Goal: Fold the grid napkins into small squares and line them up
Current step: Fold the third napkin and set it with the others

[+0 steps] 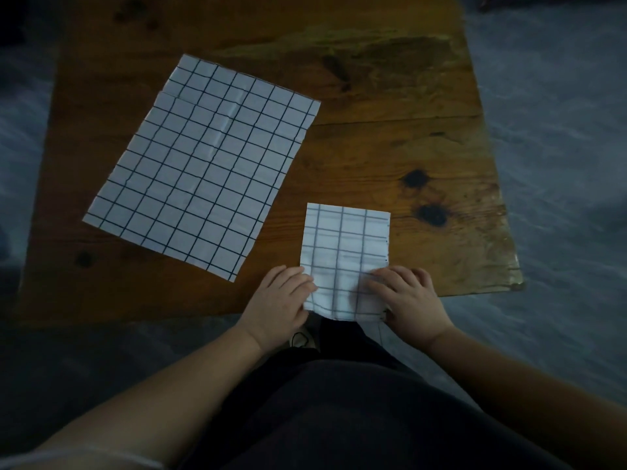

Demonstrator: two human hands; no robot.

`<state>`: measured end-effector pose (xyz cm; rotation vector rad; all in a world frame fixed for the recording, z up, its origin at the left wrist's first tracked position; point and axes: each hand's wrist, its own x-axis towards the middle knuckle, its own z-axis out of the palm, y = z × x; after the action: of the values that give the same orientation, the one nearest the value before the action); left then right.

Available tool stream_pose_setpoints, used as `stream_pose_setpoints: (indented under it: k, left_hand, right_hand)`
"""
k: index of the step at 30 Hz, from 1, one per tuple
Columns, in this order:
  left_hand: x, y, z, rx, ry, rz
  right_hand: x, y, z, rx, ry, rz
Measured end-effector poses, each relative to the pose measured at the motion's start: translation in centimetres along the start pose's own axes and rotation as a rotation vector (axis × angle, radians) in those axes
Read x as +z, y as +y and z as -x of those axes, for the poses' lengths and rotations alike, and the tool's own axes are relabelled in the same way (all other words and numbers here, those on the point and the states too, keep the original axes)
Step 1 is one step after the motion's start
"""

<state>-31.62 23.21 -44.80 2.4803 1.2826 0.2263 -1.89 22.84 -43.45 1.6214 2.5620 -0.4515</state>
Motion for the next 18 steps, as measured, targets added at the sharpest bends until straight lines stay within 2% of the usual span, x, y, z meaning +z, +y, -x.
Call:
stream_pose_setpoints:
  k: [3, 6, 11, 14, 16, 18]
  left_hand:
    - [-1.2, -0.7, -1.1, 0.022, 0.088, 0.111]
    - [-2.8, -0.8, -2.7, -0.102, 0.098, 0.229]
    - [-5.6, -0.7, -7.1, -0.483, 0.069, 0.566]
    - [-5.8, -1.3, -9.8, -0.729, 0.05, 0.727]
    - [-5.3, -1.7, -10.7, -0.821, 0.066, 0.776]
    - [-5.2, -1.6, -10.5, -0.839, 0.096, 0.778]
  right_hand:
    - [-0.4, 0.3, -0.6, -0.007, 0.171, -0.059]
    - [-1.7, 0.4, -2.3, 0.096, 0.279, -0.191]
    - [-4.1, 0.7, -5.9, 0.48, 0.243, -0.602]
    - [-4.5, 1.5, -7.7, 0.625, 0.186, -0.728]
    - [-4.5, 2.0, -8.6, 0.701, 0.173, -0.76]
    - [-4.4, 2.0, -8.7, 0.763, 0.182, -0.765]
